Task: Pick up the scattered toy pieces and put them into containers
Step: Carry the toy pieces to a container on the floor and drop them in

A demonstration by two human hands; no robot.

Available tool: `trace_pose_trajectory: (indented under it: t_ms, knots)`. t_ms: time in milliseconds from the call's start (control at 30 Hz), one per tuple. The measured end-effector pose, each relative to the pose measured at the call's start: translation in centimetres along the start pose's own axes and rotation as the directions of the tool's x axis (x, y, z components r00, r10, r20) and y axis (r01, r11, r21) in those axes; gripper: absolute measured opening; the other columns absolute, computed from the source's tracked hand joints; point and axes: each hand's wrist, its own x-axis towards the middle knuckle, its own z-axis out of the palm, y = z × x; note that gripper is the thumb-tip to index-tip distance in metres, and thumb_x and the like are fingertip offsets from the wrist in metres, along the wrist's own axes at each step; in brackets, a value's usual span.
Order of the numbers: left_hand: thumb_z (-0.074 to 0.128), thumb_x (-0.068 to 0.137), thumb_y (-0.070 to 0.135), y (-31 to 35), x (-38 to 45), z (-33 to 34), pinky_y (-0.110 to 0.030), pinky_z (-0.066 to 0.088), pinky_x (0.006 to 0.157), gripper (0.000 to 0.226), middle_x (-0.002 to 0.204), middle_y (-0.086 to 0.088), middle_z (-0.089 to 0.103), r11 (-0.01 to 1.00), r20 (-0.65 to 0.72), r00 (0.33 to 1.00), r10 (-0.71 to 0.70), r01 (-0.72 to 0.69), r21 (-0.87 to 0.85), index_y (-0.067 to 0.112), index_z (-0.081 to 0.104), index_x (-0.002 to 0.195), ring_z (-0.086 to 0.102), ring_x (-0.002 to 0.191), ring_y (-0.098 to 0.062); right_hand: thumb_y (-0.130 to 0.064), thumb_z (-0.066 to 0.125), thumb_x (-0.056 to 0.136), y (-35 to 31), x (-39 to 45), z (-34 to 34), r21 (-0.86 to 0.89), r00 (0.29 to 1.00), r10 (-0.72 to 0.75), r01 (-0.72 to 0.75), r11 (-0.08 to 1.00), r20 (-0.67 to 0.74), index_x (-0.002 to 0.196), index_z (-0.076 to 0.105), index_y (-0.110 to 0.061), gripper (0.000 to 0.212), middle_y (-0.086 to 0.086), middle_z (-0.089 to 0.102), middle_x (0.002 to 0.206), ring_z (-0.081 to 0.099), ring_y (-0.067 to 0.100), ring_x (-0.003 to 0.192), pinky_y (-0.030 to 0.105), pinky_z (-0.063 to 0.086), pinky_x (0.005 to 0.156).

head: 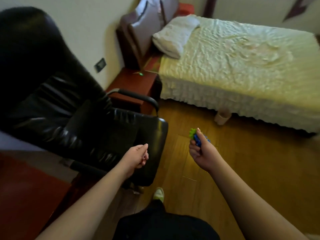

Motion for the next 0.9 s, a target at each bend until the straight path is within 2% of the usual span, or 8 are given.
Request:
trace_pose_trajectory:
  t_ms: [133,333,433,567,733,833,900]
  knots:
    - [0.039,0.100,0.032,3.5,5.5,4.2,-0.021,0.026,0.041,0.037,0.064,-0.002,0.051,0.999,0.139,0.990,-0.023,0.027,-0.024,0.018,0.050,0.068,0.044,0.051,-0.012,-0.039,0.059,0.092,-3.4,0.9,-2.5,0.060,0.994,-0.080,0.084,0.995,-0.070,0.089,0.050,-0.010,0.030,0.000,0.047,0.065,0.034,0.005,0.047,0.015,0.027,0.037]
    - [0.048,0.094,0.026,10.1,12.6,10.1,-0.029,0.040,0.057,0.029,0.067,-0.005,0.049,0.986,0.347,0.933,-0.094,0.136,-0.098,0.016,0.059,0.070,0.051,0.062,-0.017,-0.036,0.058,0.092,-9.3,2.4,-4.8,0.105,0.958,-0.198,0.223,0.969,-0.208,0.087,0.050,-0.012,0.026,0.002,0.048,0.064,0.035,0.005,0.045,0.015,0.025,0.038]
    - [0.048,0.092,0.018,13.4,15.2,12.8,-0.030,0.041,0.058,0.014,0.075,-0.007,0.052,0.981,0.431,0.896,-0.105,0.164,-0.102,0.010,0.060,0.090,0.052,0.068,-0.019,-0.036,0.061,0.090,-11.5,3.0,-6.2,0.121,0.933,-0.244,0.283,0.951,-0.263,0.089,0.051,-0.012,0.026,0.003,0.050,0.065,0.037,0.006,0.047,0.016,0.027,0.038]
    - [0.044,0.090,0.012,16.5,17.8,16.5,-0.031,0.043,0.065,0.021,0.091,-0.012,0.052,0.992,0.540,0.837,-0.084,0.124,-0.039,0.009,0.056,0.108,0.051,0.080,-0.024,-0.036,0.061,0.091,-13.7,3.5,-8.2,0.159,0.904,-0.284,0.347,0.924,-0.321,0.091,0.051,-0.012,0.026,0.002,0.051,0.067,0.038,0.006,0.049,0.016,0.028,0.039]
    - [0.047,0.078,0.011,19.3,20.6,21.8,-0.034,0.041,0.067,0.032,0.100,-0.016,0.047,0.994,0.653,0.751,-0.096,0.108,0.021,0.011,0.051,0.109,0.047,0.085,-0.027,-0.037,0.061,0.092,-16.8,4.3,-11.6,0.186,0.873,-0.304,0.394,0.900,-0.381,0.086,0.052,-0.013,0.027,0.002,0.050,0.066,0.037,0.006,0.048,0.016,0.028,0.038]
    - [0.047,0.074,0.010,20.6,22.7,25.6,-0.033,0.039,0.068,0.038,0.106,-0.017,0.046,0.994,0.649,0.753,-0.112,0.079,0.079,0.014,0.050,0.112,0.048,0.086,-0.026,-0.037,0.060,0.092,-19.3,4.7,-14.0,0.208,0.861,-0.305,0.413,0.887,-0.407,0.081,0.053,-0.013,0.027,0.002,0.051,0.064,0.037,0.006,0.046,0.016,0.027,0.037]
    - [0.042,0.082,0.006,21.4,24.3,28.5,-0.032,0.038,0.068,0.037,0.110,-0.018,0.046,0.989,0.634,0.762,-0.130,0.057,0.135,0.013,0.049,0.118,0.049,0.087,-0.026,-0.036,0.059,0.092,-21.0,5.4,-15.7,0.235,0.853,-0.294,0.421,0.876,-0.431,0.080,0.053,-0.012,0.027,0.002,0.051,0.063,0.037,0.006,0.045,0.016,0.027,0.037]
